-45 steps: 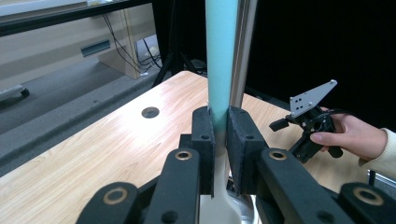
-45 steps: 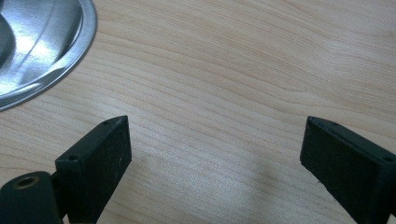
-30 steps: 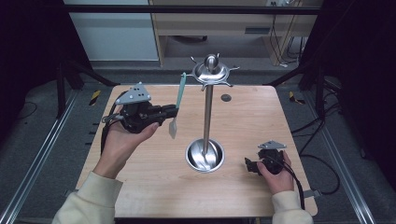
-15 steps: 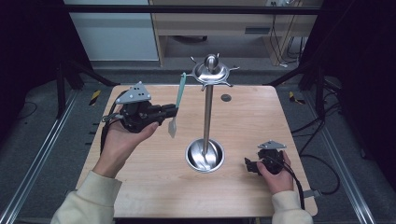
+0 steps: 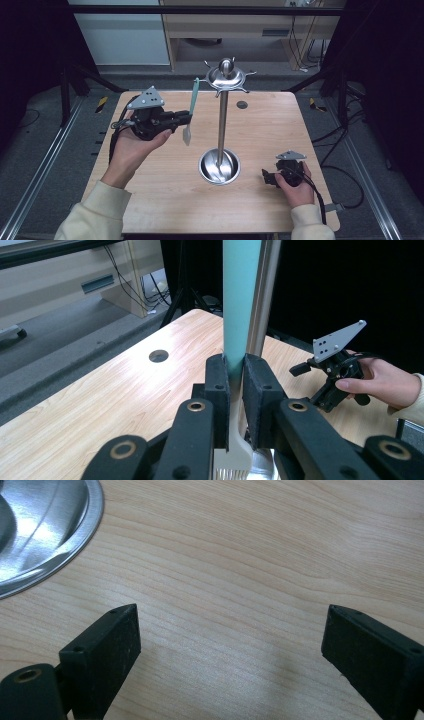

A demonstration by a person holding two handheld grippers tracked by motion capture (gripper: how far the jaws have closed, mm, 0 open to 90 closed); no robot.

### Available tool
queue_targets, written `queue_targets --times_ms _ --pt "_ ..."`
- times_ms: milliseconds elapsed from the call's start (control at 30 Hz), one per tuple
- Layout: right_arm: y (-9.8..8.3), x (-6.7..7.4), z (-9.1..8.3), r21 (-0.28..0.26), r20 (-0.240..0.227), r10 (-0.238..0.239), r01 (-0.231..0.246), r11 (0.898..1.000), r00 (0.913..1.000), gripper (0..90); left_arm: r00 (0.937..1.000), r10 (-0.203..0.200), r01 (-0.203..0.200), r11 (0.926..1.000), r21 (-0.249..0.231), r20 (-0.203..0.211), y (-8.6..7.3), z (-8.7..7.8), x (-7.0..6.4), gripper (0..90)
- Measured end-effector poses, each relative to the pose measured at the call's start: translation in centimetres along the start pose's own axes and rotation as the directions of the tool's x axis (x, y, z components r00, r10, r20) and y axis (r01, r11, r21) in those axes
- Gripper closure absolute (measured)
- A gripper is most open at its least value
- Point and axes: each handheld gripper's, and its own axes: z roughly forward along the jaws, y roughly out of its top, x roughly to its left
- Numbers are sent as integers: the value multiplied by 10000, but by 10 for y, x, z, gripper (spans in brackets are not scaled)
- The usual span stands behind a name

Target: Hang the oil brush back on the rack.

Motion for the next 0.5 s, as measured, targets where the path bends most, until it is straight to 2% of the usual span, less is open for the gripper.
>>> queue_targets --times_ms 500 --pt "0 0 0 -33 -47 27 -27 10000 10000 94 10000 73 -72 9999 108 -32 3 7 2 813"
